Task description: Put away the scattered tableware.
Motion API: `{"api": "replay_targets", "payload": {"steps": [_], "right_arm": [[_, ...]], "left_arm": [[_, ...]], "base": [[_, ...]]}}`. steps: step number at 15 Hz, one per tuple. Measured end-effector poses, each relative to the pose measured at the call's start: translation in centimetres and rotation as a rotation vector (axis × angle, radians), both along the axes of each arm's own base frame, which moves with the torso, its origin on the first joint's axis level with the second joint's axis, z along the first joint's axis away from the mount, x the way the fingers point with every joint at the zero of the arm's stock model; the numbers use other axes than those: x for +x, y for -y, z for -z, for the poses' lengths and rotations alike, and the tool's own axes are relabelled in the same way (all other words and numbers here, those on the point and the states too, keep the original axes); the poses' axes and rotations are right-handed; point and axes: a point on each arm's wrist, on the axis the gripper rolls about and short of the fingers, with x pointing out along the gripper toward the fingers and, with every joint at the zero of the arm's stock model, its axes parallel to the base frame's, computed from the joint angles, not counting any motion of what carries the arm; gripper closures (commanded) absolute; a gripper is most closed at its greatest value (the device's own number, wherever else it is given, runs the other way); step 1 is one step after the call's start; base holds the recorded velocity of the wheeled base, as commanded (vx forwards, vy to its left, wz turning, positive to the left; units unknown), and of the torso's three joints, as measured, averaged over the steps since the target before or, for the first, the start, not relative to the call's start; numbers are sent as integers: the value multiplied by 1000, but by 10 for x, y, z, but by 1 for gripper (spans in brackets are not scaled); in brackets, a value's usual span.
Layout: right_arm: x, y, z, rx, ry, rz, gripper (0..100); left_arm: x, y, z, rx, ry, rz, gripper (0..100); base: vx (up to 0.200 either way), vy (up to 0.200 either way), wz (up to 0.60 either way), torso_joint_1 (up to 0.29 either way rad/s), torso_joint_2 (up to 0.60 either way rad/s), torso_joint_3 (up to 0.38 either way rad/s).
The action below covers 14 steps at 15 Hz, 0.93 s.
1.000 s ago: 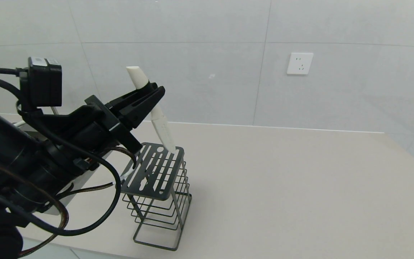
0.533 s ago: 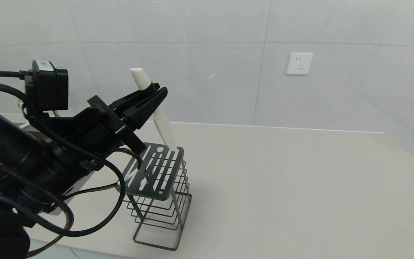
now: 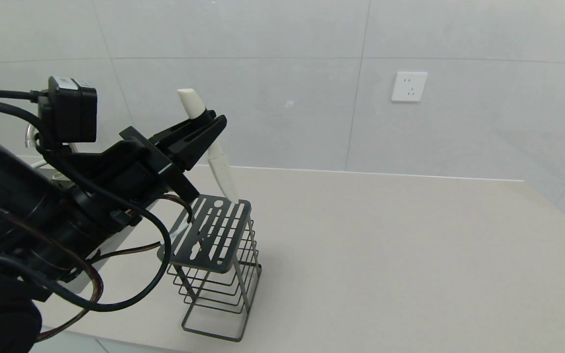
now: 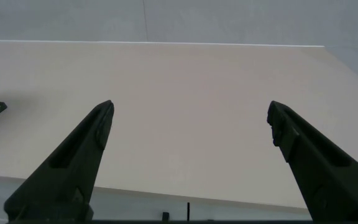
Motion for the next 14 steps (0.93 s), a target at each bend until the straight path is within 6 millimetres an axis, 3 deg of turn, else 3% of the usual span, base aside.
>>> {"api": "replay_targets", "payload": {"steps": [14], "right_arm": [[0,0,0,2,0,0,0]], "left_arm": [[1,9,8,35,-17,-86,100]], "base": [[0,0,0,0,0,0]]}}
